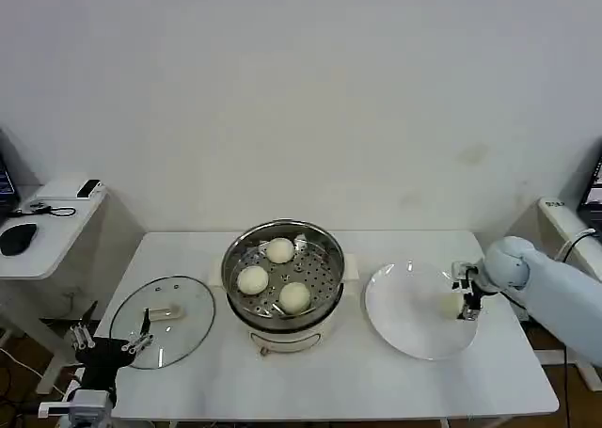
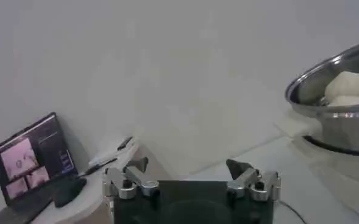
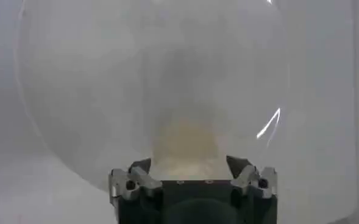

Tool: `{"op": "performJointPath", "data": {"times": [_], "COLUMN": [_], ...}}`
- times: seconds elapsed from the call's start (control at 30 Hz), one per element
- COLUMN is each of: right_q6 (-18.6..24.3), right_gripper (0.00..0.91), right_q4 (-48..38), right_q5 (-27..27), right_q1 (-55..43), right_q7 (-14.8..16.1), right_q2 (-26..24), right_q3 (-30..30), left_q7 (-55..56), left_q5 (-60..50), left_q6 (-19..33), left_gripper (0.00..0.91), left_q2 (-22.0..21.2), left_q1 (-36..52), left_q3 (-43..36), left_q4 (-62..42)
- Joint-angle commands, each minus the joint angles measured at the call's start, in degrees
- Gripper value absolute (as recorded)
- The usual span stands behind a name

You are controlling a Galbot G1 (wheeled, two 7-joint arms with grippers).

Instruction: Take steamed baozi put them in steamer then cover it.

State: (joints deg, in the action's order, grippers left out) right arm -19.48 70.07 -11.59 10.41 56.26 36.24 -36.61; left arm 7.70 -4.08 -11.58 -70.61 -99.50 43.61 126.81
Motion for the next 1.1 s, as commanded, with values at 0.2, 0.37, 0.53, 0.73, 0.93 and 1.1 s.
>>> {"op": "performJointPath", "data": {"times": [0.2, 0.37, 0.53, 0.73, 0.93, 1.1], "right_q6": [-0.9, -1.4, -2.0, -3.7, -6.2, -9.4], "right_gripper": [0.645, 0.605, 0.605, 0.605, 0.615, 0.615], "right_q4": [-1.4, 0.4, 3.6, 9.4, 12.9, 15.2], "right_q5": [-0.6, 0.1, 1.9, 6.9, 14.2, 19.0], "right_q1": [0.0, -1.4, -5.1, -15.3, -29.1, -38.6], "right_q7": [0.4, 1.2, 1.3, 1.2, 0.3, -0.9], "right_q2": [1.6, 0.1, -2.4, -4.8, -2.1, 3.8], "right_q3": [-0.1, -1.1, -3.8, -9.4, -16.8, -23.2], "left_q7": [0.0, 0.0, 0.0, -0.1, 0.0, 0.0], "left_q5": [0.0, 0.0, 0.1, 0.1, 0.1, 0.1], "left_q6": [0.0, 0.0, 0.0, 0.0, 0.0, 0.1], "left_gripper": [0.907, 0.907, 0.907, 0.907, 0.907, 0.907], "left_q2": [-0.2, -0.2, -0.1, 0.0, -0.1, 0.2], "left_q1": [0.0, -0.1, -0.1, 0.2, 0.2, 0.2], "left_q3": [0.1, 0.2, 0.2, 0.1, -0.3, -0.2], "left_q4": [0.1, 0.2, 0.4, 0.7, 0.8, 0.6]}}
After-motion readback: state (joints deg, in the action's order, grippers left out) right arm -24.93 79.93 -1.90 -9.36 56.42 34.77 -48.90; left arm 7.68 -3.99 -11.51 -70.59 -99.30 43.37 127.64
